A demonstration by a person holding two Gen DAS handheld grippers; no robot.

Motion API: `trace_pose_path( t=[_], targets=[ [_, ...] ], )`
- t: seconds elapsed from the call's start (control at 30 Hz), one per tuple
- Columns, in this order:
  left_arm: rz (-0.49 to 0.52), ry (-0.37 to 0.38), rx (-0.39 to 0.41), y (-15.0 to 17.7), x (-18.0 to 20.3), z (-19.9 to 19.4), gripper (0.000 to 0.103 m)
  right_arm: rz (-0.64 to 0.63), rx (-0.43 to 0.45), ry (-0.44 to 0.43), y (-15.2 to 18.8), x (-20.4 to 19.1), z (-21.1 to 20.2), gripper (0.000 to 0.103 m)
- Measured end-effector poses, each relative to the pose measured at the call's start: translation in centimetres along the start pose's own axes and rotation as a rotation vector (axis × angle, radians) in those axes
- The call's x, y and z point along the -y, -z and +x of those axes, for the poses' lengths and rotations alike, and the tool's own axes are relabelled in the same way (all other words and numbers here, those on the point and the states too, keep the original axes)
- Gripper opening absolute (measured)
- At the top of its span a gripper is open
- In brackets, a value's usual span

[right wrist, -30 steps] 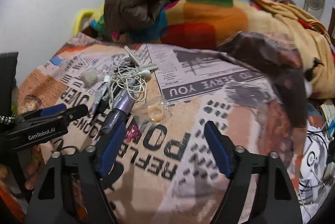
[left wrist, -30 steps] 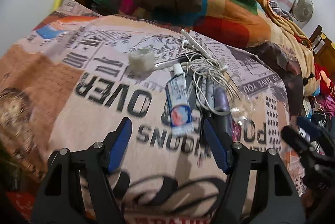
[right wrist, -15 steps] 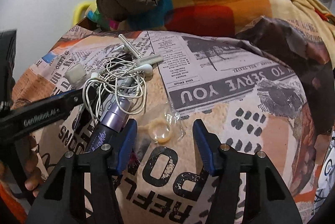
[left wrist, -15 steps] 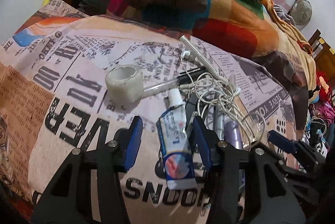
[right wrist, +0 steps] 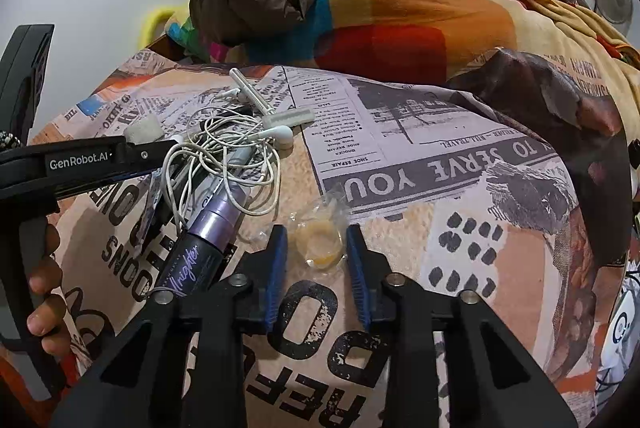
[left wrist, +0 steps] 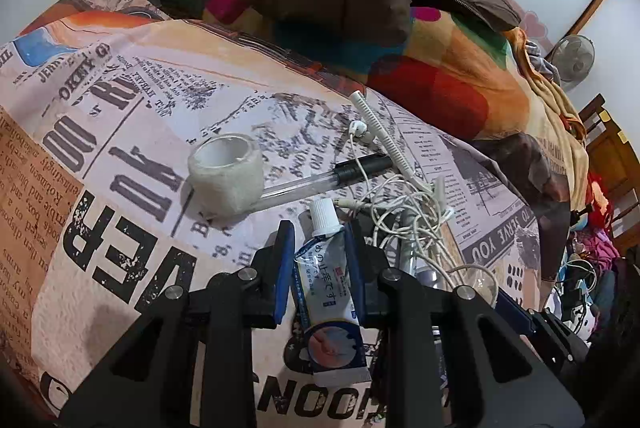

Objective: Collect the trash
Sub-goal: 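Grasp the clear plastic wrapper with the right tool while the left tool grasps the toothpaste tube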

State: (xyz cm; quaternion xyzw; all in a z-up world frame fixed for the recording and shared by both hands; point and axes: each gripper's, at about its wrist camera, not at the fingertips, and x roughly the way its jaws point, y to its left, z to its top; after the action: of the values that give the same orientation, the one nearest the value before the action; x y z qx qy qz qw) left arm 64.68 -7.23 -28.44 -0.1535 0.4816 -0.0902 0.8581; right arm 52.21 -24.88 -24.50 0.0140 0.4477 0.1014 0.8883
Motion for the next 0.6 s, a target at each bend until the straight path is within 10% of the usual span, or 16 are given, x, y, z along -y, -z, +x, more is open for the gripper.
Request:
trace_pose_path(
  t=[0.6],
  targets=[
    [0.092,-0.096,0.013,1.0,1.0,-1.3,0.019,0.060,0.026,-0.027,0.6,1.0,-2.6,0.022]
  ],
)
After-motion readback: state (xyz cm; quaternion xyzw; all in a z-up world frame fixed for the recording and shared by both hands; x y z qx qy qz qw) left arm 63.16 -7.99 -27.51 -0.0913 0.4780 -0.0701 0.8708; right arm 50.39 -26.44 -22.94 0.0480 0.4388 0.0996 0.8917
